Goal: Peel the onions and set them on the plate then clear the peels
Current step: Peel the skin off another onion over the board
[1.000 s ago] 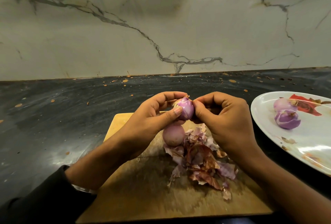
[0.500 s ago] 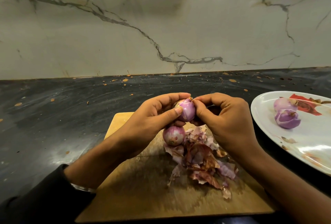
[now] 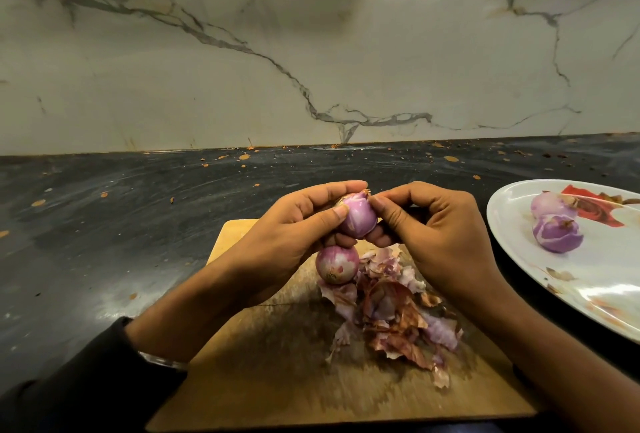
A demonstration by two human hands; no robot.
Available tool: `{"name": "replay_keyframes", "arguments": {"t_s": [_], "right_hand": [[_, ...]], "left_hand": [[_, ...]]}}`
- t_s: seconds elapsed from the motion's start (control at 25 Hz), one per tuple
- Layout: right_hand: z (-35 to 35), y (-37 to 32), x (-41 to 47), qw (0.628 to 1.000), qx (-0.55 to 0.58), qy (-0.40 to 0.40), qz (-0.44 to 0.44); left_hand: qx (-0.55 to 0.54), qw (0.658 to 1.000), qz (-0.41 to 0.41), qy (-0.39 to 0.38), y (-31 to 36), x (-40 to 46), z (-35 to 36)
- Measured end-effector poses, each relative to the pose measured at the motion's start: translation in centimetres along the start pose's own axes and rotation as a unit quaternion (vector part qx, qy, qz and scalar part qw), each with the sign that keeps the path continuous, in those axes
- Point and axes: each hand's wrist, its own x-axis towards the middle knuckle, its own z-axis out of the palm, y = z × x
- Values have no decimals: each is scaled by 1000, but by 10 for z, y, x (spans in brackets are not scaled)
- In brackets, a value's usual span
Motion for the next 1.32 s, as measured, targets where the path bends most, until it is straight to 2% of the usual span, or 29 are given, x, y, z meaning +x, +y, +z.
{"name": "replay_keyframes", "arguments": {"t_s": [0.32, 0.6, 0.72, 0.88, 1.16, 1.32], "right_hand": [[-4, -2, 0, 1000, -15, -20, -6], [-1, 1, -4, 993, -105, 34, -40], [3, 0, -3, 995, -80, 49, -20], [3, -4, -2, 999, -16, 20, 24], [1, -2, -3, 998, -65, 26, 5], [2, -3, -1, 994, 51, 24, 96]], "left_hand": [[10, 1000, 3, -7, -1, -1, -3], [46, 999, 17, -6, -1, -2, 2], [26, 1000, 16, -6, -1, -1, 2], [29, 999, 25, 3, -4, 0, 1], [51, 998, 34, -10, -5, -2, -2], [16, 999, 28, -12, -5, -1, 2]]}}
